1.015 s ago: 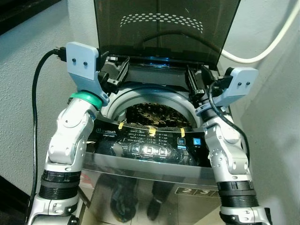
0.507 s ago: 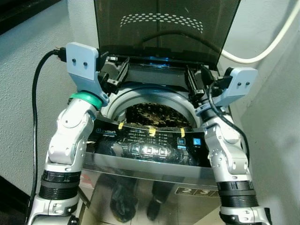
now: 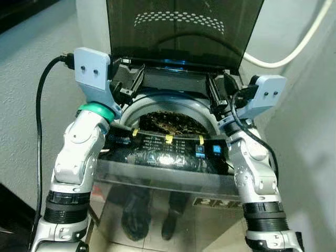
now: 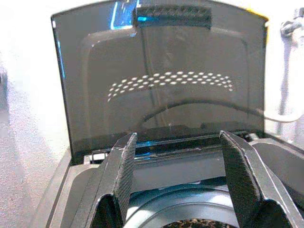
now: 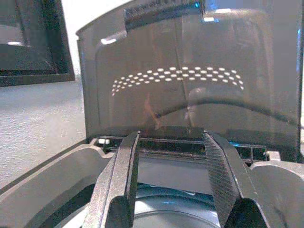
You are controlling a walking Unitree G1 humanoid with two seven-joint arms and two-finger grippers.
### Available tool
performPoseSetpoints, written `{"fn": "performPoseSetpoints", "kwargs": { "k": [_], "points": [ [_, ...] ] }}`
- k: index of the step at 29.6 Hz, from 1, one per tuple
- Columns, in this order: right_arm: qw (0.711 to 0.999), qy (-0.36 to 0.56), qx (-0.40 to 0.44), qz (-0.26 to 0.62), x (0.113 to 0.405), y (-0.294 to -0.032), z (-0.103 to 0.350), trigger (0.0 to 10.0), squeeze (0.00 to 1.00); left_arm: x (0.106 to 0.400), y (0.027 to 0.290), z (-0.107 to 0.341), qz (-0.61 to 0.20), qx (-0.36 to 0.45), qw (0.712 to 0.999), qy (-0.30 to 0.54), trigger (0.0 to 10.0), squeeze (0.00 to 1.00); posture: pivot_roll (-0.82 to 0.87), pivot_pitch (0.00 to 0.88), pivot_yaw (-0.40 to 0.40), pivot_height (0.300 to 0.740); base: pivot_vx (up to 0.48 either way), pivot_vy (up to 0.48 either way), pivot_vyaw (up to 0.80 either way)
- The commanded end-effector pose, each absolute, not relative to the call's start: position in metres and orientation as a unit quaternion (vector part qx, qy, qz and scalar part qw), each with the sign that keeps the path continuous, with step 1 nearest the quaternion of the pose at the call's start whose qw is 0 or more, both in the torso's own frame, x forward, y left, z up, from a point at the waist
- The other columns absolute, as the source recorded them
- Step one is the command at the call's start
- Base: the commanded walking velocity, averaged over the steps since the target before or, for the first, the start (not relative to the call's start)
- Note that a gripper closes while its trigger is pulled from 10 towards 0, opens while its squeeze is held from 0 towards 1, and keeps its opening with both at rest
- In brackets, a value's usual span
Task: Clothes washing
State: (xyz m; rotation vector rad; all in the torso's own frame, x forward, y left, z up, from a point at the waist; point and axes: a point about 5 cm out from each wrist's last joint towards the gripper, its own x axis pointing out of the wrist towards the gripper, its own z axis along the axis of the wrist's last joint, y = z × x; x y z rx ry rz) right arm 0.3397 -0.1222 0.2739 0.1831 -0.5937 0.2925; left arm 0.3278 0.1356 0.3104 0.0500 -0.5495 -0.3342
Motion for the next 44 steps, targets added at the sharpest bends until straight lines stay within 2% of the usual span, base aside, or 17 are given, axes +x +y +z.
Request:
{"fn": "performPoseSetpoints", "kwargs": {
  "k": [1,19,44],
  "points": [
    [0.941,-0.293,0.082,0.145,0.3395,-0.1224,0.2736,10.0,0.00,0.3279,0.1335,0.3073,-0.166,0.026,0.949,-0.265,10.0,0.00,0.02,0.047,-0.006,0.740,-0.296,0.000,0.00],
    [0.942,-0.292,0.074,0.147,0.3403,-0.1214,0.2734,10.0,0.00,0.3286,0.1337,0.3084,-0.164,0.026,0.949,-0.267,10.0,0.00,0.02,0.047,-0.005,0.740,-0.291,0.000,0.67],
    [0.942,-0.286,0.061,0.161,0.3404,-0.1176,0.2708,10.0,0.00,0.3304,0.1330,0.3031,-0.155,0.034,0.955,-0.251,10.0,0.00,0.02,0.055,-0.009,0.740,0.000,0.000,0.00]
  ]
}}
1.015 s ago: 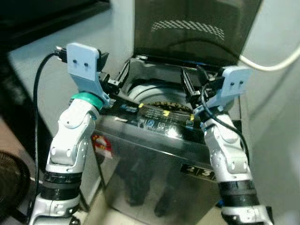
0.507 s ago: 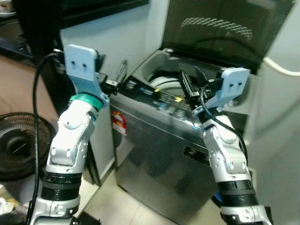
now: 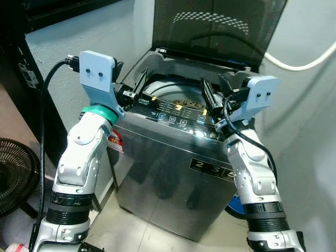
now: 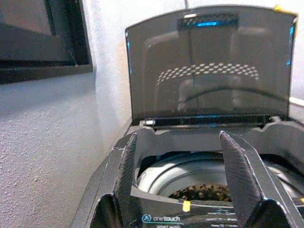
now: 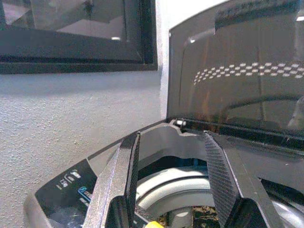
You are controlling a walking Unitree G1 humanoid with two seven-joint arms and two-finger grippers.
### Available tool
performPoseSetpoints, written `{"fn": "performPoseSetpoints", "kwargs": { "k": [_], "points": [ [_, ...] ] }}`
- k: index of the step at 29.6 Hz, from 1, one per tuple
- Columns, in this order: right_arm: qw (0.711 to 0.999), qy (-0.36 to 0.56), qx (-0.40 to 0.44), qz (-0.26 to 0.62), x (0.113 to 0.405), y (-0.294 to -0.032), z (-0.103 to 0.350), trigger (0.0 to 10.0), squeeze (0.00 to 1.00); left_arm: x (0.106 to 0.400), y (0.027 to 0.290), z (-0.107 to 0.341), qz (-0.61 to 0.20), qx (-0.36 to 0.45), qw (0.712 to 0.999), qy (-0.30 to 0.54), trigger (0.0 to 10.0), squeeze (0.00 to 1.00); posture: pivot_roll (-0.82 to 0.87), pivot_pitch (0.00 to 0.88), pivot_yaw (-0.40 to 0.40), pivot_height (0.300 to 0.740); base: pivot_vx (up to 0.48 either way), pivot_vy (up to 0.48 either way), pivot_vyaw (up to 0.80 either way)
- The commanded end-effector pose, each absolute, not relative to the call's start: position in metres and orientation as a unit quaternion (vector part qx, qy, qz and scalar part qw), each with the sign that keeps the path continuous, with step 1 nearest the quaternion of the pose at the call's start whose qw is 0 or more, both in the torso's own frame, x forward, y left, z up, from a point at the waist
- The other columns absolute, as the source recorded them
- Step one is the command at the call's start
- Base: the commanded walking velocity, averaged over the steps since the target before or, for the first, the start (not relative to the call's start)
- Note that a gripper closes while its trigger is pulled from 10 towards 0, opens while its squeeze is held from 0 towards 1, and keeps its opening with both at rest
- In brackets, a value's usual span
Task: Clothes washing
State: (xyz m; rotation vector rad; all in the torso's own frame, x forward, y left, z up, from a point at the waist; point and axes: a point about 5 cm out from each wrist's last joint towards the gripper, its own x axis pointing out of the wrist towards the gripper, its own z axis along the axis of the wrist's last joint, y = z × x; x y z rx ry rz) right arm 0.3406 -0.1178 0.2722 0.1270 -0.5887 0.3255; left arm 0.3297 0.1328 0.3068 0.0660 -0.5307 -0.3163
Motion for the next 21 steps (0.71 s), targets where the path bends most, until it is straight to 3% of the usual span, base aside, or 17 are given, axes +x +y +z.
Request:
{"fn": "performPoseSetpoints", "kwargs": {
  "k": [1,8,21],
  "points": [
    [0.942,-0.286,0.061,0.162,0.3403,-0.1174,0.2707,10.0,0.00,0.3304,0.1330,0.3031,-0.155,0.034,0.955,-0.251,10.0,0.00,0.02,0.055,-0.009,0.740,0.000,0.000,0.00],
    [0.942,-0.287,0.057,0.163,0.3399,-0.1172,0.2705,10.0,0.00,0.3305,0.1330,0.3033,-0.154,0.035,0.955,-0.252,10.0,0.00,0.02,0.055,-0.009,0.740,0.000,0.000,0.00],
    [0.943,-0.283,0.047,0.168,0.3408,-0.1151,0.2693,10.0,0.00,0.3310,0.1328,0.3038,-0.155,0.037,0.954,-0.253,10.0,0.00,0.02,0.048,-0.009,0.740,0.000,0.000,0.75]
  ]
}}
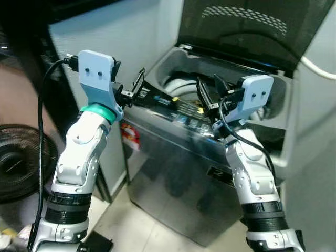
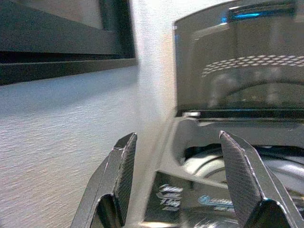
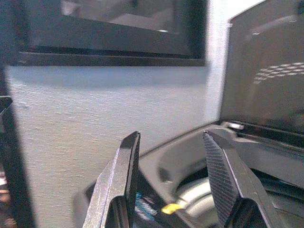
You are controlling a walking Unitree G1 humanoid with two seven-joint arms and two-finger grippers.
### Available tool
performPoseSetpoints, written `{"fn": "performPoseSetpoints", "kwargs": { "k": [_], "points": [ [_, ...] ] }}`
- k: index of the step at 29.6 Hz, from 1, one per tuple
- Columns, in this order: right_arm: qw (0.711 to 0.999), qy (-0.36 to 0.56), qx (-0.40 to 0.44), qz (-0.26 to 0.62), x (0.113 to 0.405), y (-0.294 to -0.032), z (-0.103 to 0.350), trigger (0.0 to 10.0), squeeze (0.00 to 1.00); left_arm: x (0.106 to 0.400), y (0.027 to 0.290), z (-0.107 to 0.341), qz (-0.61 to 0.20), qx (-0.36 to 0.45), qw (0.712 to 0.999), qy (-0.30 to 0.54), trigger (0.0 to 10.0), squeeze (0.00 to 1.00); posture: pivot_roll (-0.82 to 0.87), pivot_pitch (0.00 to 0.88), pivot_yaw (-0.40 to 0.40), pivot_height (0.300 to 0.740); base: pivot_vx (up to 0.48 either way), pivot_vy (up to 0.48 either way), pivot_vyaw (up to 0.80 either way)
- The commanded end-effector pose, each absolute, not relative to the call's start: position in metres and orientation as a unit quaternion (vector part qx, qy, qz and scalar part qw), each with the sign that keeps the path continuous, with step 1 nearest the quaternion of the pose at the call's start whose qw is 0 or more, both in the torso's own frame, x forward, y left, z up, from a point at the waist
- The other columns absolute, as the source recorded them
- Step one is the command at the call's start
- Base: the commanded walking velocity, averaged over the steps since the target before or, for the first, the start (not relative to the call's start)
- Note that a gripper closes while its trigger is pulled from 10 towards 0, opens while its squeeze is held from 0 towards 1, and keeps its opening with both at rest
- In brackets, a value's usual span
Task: Clothes washing
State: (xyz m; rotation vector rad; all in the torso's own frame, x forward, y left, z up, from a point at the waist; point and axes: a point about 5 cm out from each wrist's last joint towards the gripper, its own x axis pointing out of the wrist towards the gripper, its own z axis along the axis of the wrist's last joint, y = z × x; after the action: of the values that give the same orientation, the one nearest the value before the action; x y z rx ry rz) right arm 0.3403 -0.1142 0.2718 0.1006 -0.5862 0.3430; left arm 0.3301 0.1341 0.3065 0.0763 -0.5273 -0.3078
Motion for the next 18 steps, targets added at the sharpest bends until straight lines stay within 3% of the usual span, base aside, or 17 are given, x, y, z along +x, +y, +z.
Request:
{"fn": "performPoseSetpoints", "kwargs": {
  "k": [1,18],
  "points": [
    [0.943,-0.283,0.047,0.168,0.3408,-0.1151,0.2693,10.0,0.00,0.3310,0.1328,0.3038,-0.155,0.037,0.954,-0.253,10.0,0.00,0.02,0.048,-0.009,0.740,0.000,0.000,0.76],
    [0.942,-0.283,0.041,0.174,0.3407,-0.1144,0.2696,10.0,0.00,0.3312,0.1306,0.3041,-0.157,0.035,0.953,-0.255,10.0,0.00,0.01,0.040,-0.013,0.740,0.000,0.000,0.76]
  ]
}}
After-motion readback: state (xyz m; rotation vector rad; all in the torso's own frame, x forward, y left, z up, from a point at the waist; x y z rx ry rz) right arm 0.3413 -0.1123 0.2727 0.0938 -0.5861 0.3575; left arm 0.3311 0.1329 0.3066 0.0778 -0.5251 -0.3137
